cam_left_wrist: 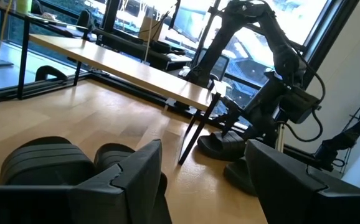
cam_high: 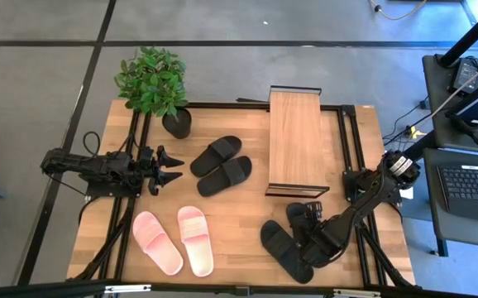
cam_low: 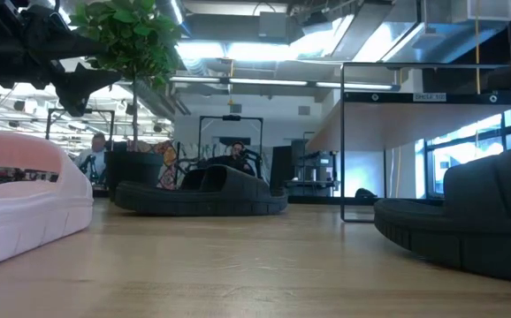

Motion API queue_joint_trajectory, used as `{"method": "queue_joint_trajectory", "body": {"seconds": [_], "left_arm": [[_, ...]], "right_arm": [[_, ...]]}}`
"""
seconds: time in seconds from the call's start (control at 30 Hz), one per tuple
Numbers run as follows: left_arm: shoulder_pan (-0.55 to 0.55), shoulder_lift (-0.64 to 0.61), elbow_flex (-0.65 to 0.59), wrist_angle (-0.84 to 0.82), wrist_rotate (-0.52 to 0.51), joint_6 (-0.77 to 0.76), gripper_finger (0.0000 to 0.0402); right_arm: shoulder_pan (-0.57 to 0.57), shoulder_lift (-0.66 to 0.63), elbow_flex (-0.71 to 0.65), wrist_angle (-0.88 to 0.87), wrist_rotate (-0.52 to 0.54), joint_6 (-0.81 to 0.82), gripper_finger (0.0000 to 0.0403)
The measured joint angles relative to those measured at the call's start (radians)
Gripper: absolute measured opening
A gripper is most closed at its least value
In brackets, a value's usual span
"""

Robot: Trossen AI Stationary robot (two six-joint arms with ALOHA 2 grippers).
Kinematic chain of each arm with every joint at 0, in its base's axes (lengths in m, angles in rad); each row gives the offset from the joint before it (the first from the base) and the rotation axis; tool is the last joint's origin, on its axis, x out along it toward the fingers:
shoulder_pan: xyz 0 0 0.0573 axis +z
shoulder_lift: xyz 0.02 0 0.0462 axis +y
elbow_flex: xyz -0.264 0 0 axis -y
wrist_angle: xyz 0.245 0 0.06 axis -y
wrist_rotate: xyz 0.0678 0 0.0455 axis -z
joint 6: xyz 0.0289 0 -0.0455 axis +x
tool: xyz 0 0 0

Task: Pick and place slides into the shelf
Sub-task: Put the black slide on the shelf

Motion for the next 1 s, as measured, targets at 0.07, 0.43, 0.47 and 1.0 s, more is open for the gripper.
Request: {"method": "queue_joint_trajectory", "body": {"seconds": [0.07, 0.43, 0.47, 1.0], "left_arm": [[0.0, 0.0, 0.0, 0.0, 0.0, 0.0, 0.0223], [0.0, 0.0, 0.0, 0.0, 0.0, 0.0, 0.0223], [0.0, 0.0, 0.0, 0.0, 0.0, 0.0, 0.0223], [0.0, 0.0, 0.0, 0.0, 0.0, 0.0, 0.0223]], "right_arm": [[-0.001, 0.0, 0.0, 0.001, 0.001, -0.001, 0.0238], [-0.001, 0.0, -0.001, 0.002, 0.005, 0.004, 0.0129], [-0.001, 0.0, -0.001, 0.002, 0.005, 0.019, 0.0121], [0.0, 0.002, 0.088, -0.088, -0.056, 0.141, 0.0014]]}}
